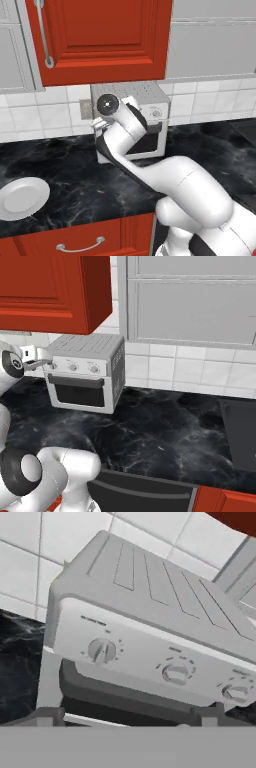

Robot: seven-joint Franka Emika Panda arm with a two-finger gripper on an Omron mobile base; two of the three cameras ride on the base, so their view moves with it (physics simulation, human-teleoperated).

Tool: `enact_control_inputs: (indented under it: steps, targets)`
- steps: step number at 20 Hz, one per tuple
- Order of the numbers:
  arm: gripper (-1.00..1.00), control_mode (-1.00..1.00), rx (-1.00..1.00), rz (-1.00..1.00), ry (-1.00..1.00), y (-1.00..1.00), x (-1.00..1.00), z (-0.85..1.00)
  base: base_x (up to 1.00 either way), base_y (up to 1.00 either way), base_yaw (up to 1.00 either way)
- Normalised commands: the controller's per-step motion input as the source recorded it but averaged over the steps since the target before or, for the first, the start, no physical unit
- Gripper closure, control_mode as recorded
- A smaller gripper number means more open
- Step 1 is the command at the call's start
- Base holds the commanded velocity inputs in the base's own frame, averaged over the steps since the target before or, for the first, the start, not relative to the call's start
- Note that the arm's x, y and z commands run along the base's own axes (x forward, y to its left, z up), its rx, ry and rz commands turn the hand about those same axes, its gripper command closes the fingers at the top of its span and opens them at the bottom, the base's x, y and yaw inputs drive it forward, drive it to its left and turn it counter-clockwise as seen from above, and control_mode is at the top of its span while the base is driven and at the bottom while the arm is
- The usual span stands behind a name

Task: Pick up the bagel from the plate, place it on the toaster oven rack, close the door, and set the timer.

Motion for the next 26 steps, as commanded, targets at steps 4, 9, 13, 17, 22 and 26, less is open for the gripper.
enact_control_inputs:
  steps: [4,9,13,17,22,26]
  targets:
    - [-1.00,-1.00,0.14,-0.13,0.22,0.00,0.41,-0.09,0.00,0.00,0.00]
    - [-1.00,-1.00,0.10,-0.03,0.16,0.04,0.39,-0.23,0.00,0.00,0.00]
    - [-1.00,-1.00,0.06,0.00,0.04,0.03,0.27,-0.26,0.00,0.00,0.00]
    - [-1.00,-1.00,0.03,0.00,0.00,0.00,0.06,-0.27,0.00,0.00,0.00]
    - [-1.00,-1.00,0.01,0.00,-0.09,0.02,0.15,-0.21,0.00,0.00,0.00]
    - [-1.00,-1.00,0.00,0.00,-0.13,0.06,0.27,-0.05,0.00,0.00,0.00]
